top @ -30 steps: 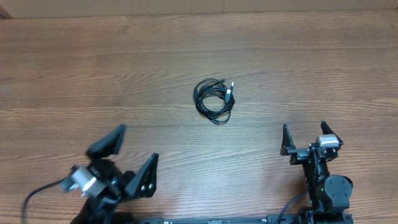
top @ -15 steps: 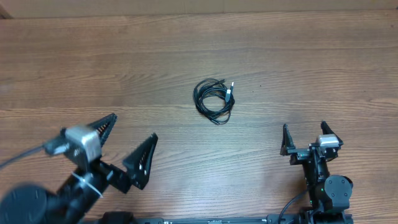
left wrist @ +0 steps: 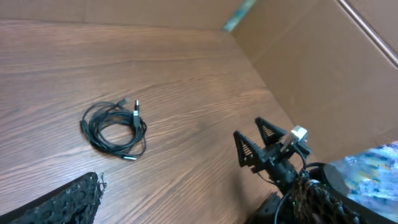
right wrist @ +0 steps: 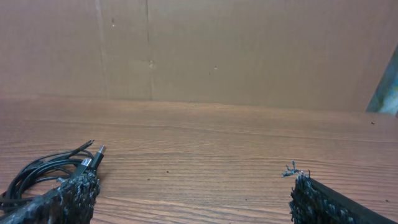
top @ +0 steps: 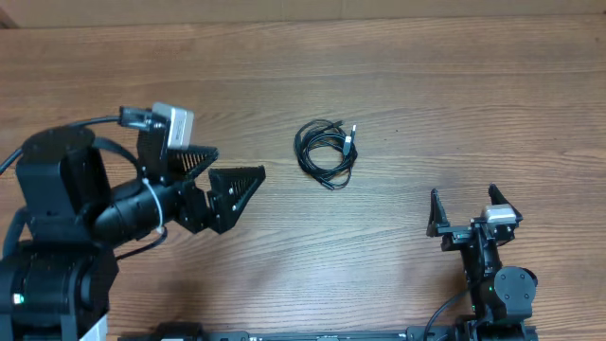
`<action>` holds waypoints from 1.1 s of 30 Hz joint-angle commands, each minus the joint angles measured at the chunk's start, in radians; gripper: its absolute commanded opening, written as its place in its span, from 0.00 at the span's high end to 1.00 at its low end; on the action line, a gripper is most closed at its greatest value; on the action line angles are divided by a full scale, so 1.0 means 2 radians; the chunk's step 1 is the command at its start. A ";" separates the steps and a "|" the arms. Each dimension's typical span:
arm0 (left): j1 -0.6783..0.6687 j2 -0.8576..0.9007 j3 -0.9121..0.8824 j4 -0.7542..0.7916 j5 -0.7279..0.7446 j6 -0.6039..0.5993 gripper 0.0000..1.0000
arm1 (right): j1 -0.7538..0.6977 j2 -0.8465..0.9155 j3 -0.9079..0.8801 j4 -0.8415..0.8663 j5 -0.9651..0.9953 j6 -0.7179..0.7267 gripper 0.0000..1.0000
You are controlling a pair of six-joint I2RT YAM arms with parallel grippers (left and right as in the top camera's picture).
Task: Untangle cables
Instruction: 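Move the left gripper forward over the black cable coil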
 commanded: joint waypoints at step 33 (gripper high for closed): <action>-0.168 0.265 0.173 -0.256 -0.277 -0.057 0.00 | 0.002 -0.006 -0.005 0.003 0.003 -0.001 0.00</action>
